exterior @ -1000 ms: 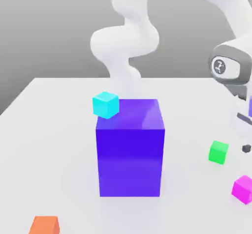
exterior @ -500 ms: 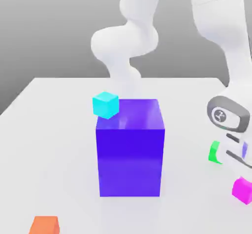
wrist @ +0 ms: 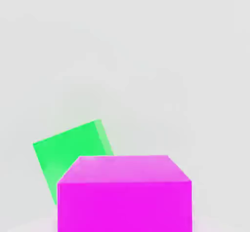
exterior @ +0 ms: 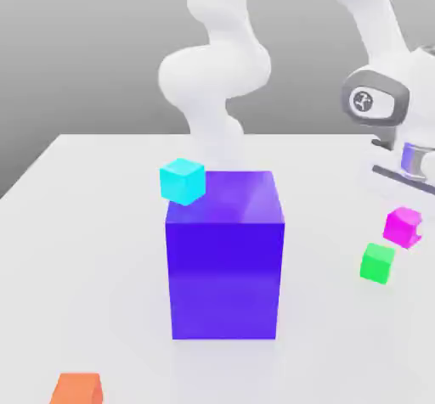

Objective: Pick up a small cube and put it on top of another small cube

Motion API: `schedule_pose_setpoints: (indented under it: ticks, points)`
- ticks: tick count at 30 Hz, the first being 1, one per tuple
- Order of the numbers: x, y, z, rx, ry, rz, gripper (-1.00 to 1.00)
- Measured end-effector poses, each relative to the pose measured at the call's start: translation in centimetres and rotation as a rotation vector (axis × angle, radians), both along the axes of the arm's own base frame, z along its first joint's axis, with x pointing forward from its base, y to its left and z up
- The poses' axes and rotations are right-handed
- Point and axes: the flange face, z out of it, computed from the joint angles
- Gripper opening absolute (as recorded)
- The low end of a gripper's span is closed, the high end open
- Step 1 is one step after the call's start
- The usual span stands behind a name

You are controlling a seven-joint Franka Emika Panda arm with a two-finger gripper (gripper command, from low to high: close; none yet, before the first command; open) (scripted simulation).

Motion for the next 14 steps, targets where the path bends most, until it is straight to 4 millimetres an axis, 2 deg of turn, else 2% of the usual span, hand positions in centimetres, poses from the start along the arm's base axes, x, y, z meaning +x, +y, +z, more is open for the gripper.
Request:
schedule_pose_setpoints:
  ticks: [6, 7, 14]
  points:
    - [-0.5, -0.4, -5.2, -0.002, -0.002, 0.0, -1.0]
    - [-0.6, -0.4, -5.9, -0.002, -0.002, 0.0, 1.0]
    - [-0.6, -0.4, -5.8, 0.0, -0.003, 0.001, 1.0]
